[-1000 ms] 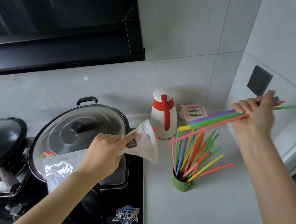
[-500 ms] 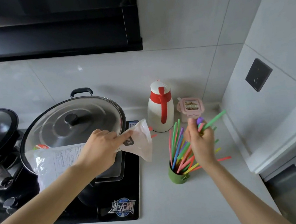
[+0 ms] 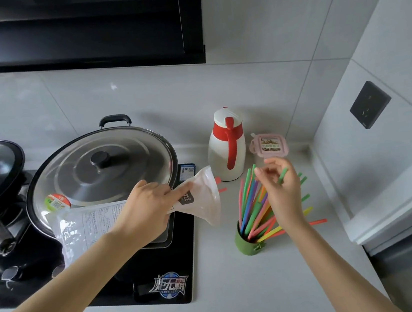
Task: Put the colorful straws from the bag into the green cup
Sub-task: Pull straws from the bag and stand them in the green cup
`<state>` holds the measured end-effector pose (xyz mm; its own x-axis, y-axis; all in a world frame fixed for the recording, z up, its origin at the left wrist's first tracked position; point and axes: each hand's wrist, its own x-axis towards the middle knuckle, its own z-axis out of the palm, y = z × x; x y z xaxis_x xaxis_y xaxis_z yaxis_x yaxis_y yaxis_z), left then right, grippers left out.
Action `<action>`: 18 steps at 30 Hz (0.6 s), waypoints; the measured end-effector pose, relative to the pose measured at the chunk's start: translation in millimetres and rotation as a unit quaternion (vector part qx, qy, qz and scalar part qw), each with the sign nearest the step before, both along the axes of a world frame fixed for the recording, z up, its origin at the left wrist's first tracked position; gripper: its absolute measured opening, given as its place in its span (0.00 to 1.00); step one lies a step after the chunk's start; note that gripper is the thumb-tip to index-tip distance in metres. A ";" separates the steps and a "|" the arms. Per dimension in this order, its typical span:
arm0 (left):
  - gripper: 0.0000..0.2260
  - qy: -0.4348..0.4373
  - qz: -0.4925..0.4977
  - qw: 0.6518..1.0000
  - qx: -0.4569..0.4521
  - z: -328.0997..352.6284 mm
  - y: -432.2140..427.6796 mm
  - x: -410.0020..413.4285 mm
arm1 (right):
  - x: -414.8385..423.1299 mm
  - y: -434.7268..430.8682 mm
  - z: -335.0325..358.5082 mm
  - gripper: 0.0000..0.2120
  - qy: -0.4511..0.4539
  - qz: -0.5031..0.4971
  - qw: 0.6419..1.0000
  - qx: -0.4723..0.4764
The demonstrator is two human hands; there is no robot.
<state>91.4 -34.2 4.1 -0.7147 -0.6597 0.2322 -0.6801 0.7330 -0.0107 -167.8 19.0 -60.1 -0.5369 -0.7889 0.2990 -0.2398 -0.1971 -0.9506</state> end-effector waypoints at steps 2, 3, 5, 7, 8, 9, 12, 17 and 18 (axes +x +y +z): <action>0.34 0.001 0.000 1.000 0.003 -0.2 0.6 -0.3 | 0.3 -2.7 1.5 0.03 0.046 -0.014 0.999 0.006; 0.34 0.003 0.000 1.000 0.004 -0.2 0.6 -0.3 | 1.0 -4.4 -1.0 0.10 0.069 -0.019 0.997 0.018; 0.33 0.004 -0.001 1.000 0.001 -0.1 0.1 -1.1 | 2.9 -8.3 -6.5 0.19 0.101 -0.021 0.991 0.079; 0.33 0.001 -0.002 1.000 -0.006 0.0 -0.4 -2.2 | 3.1 -10.4 -10.1 0.22 0.109 -0.001 0.983 0.146; 0.33 0.001 -0.004 1.000 -0.012 -0.3 -0.7 -2.4 | 1.4 -11.1 -9.9 0.22 0.102 0.013 0.981 0.164; 0.33 0.001 -0.006 1.000 -0.017 -0.5 -0.9 -2.3 | -1.1 -11.4 -7.9 0.19 0.097 0.021 0.980 0.170; 0.34 0.000 -0.012 1.000 -0.026 -1.2 -2.8 -1.0 | -6.9 -10.2 9.0 0.05 0.081 0.018 0.990 0.113; 0.34 -0.005 -0.022 0.999 -0.033 2.9 -4.9 -1.1 | -3.7 -4.3 48.5 0.10 0.182 -0.039 0.982 0.013; 0.34 -0.011 -0.026 0.999 -0.035 5.4 -5.6 -1.3 | -1.8 -1.7 54.6 0.12 0.182 -0.040 0.982 -0.010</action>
<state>90.1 -39.8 9.5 -0.7532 -0.6039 0.2609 -0.6400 0.7644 -0.0782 -169.6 17.2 -5.5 -0.4517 -0.7407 0.4974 -0.5788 -0.1810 -0.7951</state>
